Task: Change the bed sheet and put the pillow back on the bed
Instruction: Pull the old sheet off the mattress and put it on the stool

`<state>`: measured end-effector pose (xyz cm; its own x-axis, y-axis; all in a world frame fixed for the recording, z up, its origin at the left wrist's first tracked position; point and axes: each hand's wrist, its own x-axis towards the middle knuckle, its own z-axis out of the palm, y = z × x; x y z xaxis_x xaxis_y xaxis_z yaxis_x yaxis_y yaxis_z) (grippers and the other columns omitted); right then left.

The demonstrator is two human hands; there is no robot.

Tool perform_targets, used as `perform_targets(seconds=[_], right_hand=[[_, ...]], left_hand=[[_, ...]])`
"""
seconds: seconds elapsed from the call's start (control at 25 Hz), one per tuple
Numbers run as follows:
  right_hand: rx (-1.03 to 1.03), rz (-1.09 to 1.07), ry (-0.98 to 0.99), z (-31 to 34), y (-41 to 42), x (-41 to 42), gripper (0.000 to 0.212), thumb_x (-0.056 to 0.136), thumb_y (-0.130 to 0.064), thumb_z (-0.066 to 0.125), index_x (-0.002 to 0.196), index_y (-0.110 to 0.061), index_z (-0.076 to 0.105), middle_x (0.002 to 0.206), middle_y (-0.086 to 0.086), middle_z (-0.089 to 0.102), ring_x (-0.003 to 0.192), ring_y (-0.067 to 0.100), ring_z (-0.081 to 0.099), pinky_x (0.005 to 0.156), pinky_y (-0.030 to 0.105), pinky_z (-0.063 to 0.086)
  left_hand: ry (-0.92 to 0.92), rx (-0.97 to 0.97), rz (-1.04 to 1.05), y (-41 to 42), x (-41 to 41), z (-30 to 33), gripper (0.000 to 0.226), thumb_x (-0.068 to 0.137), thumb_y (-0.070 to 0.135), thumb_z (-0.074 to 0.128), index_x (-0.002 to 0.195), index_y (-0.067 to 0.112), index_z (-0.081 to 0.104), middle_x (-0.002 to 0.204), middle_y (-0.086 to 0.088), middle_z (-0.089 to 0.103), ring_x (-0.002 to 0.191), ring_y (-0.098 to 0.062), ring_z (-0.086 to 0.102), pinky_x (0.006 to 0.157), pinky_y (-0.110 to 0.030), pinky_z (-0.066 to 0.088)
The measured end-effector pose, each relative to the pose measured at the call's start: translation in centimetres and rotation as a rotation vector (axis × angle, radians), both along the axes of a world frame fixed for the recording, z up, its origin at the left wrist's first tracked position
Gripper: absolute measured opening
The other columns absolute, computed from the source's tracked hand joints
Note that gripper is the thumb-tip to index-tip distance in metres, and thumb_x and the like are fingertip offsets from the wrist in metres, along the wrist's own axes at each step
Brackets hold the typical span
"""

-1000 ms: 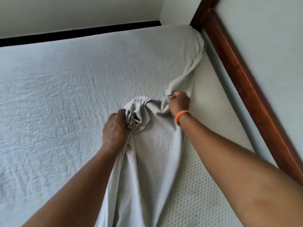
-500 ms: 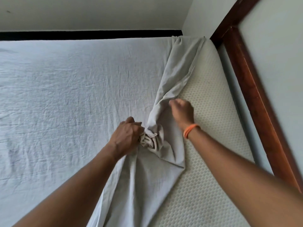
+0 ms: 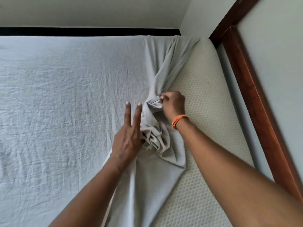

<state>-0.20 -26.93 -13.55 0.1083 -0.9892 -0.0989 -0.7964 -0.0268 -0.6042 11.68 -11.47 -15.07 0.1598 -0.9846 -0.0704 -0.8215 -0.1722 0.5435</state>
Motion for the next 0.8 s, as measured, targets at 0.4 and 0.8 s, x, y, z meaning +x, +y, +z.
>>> perform_targets(seconds=[0.4, 0.8], right_hand=[[0.341, 0.376, -0.258, 6.0, 7.8, -0.4, 0.023, 0.085, -0.009, 0.065, 0.067, -0.021, 0.073, 0.063, -0.008, 0.068, 0.061, 0.0, 0.06, 0.061, 0.023, 0.05], [0.479, 0.13, 0.282, 1.5, 4.3, 6.0, 0.089, 0.084, -0.047, 0.069, 0.144, 0.005, 0.029, 0.147, 0.03, 0.034, 0.137, 0.037, 0.034, 0.11, 0.035, 0.031]], left_hand=[[0.193, -0.021, -0.134, -3.4, 3.1, 2.5, 0.017, 0.073, 0.029, 0.054, 0.068, 0.015, 0.063, 0.071, -0.006, 0.068, 0.081, -0.027, 0.069, 0.061, -0.028, 0.046], [1.354, 0.567, 0.314, 5.7, 11.3, 5.3, 0.02, 0.081, 0.018, 0.076, 0.093, 0.002, 0.073, 0.093, -0.019, 0.069, 0.083, -0.027, 0.065, 0.062, -0.029, 0.054]])
